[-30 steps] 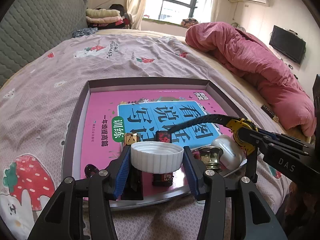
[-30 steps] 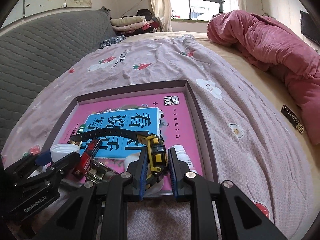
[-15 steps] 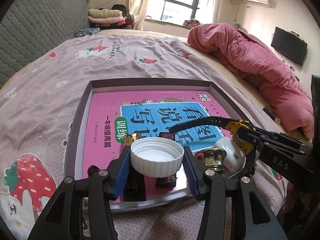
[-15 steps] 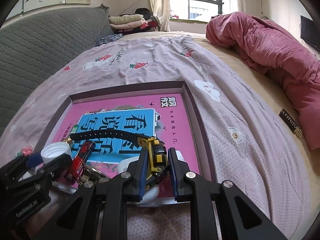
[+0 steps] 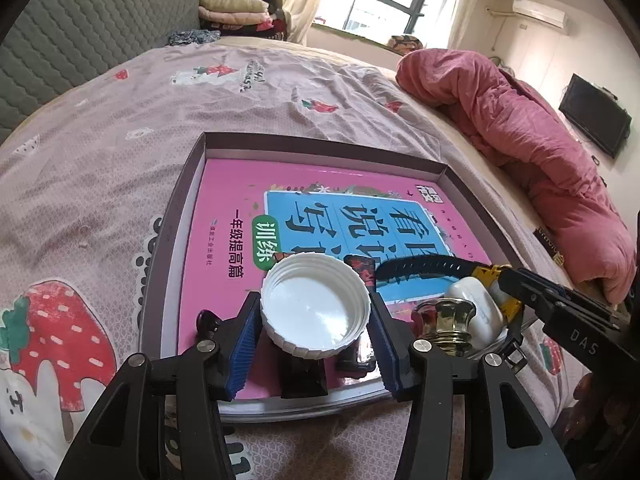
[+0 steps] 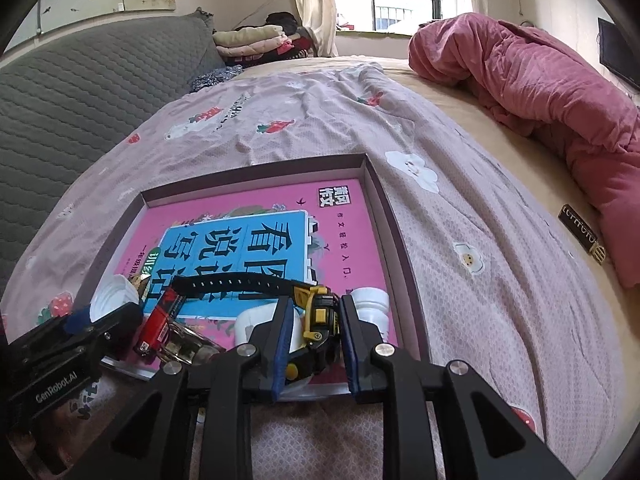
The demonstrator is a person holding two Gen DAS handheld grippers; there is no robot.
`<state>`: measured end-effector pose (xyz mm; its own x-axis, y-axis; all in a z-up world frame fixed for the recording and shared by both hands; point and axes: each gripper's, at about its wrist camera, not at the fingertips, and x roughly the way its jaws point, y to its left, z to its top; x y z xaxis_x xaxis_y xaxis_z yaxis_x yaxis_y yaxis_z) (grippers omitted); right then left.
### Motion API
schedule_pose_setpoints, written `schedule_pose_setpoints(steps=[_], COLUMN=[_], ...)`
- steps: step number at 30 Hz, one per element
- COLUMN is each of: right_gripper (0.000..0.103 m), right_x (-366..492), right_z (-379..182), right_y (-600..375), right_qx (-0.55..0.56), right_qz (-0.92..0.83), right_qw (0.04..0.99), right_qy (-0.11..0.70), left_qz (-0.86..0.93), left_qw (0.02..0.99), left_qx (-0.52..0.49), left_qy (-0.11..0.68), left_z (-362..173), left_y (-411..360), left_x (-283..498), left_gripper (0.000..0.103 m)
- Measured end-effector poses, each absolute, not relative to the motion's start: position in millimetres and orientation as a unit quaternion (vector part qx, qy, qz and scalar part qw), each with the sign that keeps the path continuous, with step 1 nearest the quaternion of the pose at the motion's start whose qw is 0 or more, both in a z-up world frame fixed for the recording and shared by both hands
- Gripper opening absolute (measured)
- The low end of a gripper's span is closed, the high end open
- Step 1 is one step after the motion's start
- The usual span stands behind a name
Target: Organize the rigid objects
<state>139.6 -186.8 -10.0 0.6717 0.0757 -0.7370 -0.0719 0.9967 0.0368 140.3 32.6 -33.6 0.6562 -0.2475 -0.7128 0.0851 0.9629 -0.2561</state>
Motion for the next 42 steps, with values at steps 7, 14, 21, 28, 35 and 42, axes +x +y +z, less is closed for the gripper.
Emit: schedule_pose_setpoints(steps=[7, 14, 21, 28, 35, 42], right_gripper=[0.036, 0.037, 0.041, 0.046, 0.051, 0.062], right_x=[132.2, 120.0, 101.6, 86.9, 69.8, 51.5], right_z=[-0.8, 13.0, 28.3, 32.6, 36.8, 35.1], right_y=[-185.7, -187.1, -199.6, -199.8, -191.8, -187.9], right_qx=[0.006, 0.005, 0.025, 0.015, 0.001, 0.000], right_qz=[0.053, 0.054, 0.054, 0.056, 0.072, 0.067], right_qw=[0.921, 0.929, 0.933, 0.933, 0.934, 0.932], right_qy=[0.386, 0.367, 0.356, 0.355, 0.351, 0.357], left_qz=[-0.093, -0.093, -0.094, -0.094, -0.084, -0.069], left_qw=[0.904, 0.907, 0.912, 0.918, 0.929, 0.925], left_qx=[-0.105, -0.103, -0.090, -0.066, -0.050, -0.039], left_qy=[0.404, 0.398, 0.389, 0.381, 0.357, 0.372], left_z=[-33.1, -27.5, -18.5, -7.1, 13.2, 17.9], left_y=[32.4, 34.8, 32.8, 30.1, 24.7, 21.8], left_x=[139.4, 136.6, 129.1, 106.5, 76.7, 58.6], left_gripper=[0.054, 0.055, 0.059, 0.065, 0.072, 0.073])
